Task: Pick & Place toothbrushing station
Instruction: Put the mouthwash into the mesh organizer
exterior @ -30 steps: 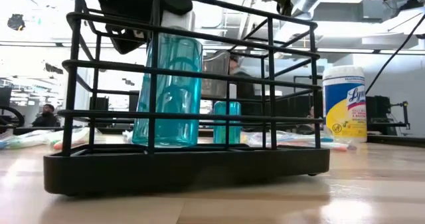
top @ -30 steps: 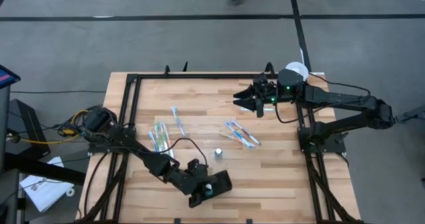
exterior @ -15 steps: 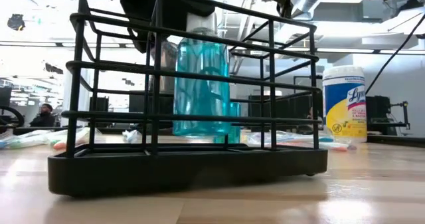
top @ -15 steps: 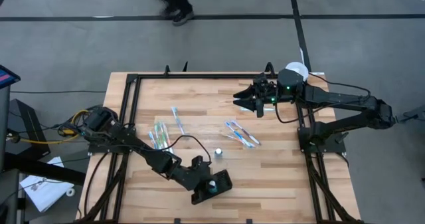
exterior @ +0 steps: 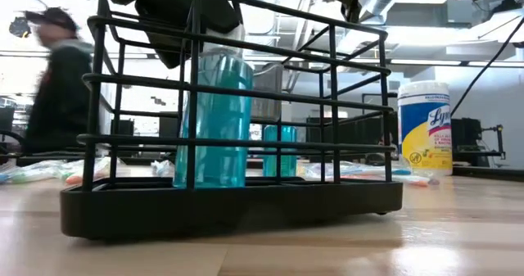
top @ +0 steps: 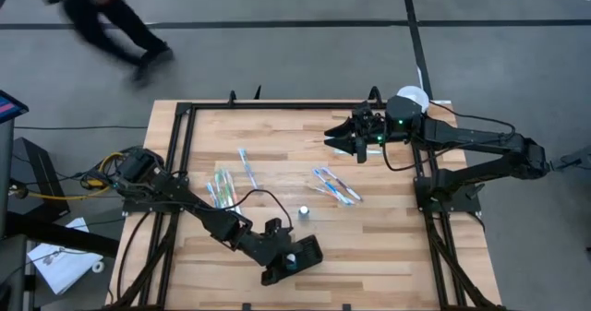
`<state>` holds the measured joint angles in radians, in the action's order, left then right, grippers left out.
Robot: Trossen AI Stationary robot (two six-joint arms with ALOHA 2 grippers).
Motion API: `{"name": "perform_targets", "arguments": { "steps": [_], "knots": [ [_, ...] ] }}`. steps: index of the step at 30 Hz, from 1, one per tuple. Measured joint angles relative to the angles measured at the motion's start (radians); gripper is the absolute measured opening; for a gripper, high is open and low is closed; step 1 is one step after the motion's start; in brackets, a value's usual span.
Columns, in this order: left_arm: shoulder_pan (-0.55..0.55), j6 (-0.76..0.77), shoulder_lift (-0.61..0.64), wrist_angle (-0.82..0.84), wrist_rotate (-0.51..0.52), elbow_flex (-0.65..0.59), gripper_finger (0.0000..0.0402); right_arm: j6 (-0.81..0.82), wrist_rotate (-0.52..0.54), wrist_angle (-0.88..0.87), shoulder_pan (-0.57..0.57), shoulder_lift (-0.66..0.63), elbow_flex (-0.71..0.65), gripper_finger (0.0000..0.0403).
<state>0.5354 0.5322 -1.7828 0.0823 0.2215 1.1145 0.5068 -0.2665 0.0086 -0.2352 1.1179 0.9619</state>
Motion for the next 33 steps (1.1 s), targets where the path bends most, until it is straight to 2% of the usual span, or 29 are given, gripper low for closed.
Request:
{"name": "perform_targets", "arguments": {
  "steps": [8,16,33],
  "knots": [
    [-0.004,-0.089,0.0,-0.009,-0.014,0.0,0.0078,0.002,-0.021,0.0,0.0,0.0,0.0,0.0196],
    [-0.005,-0.206,0.0,-0.018,-0.08,0.0,0.0078,0.002,-0.022,0.0,0.0,0.0,0.0,0.0196],
    [-0.035,-0.352,0.0,-0.021,-0.196,0.002,0.0078,0.015,-0.021,0.0,0.002,0.0,0.0,0.0196]
  ]
}}
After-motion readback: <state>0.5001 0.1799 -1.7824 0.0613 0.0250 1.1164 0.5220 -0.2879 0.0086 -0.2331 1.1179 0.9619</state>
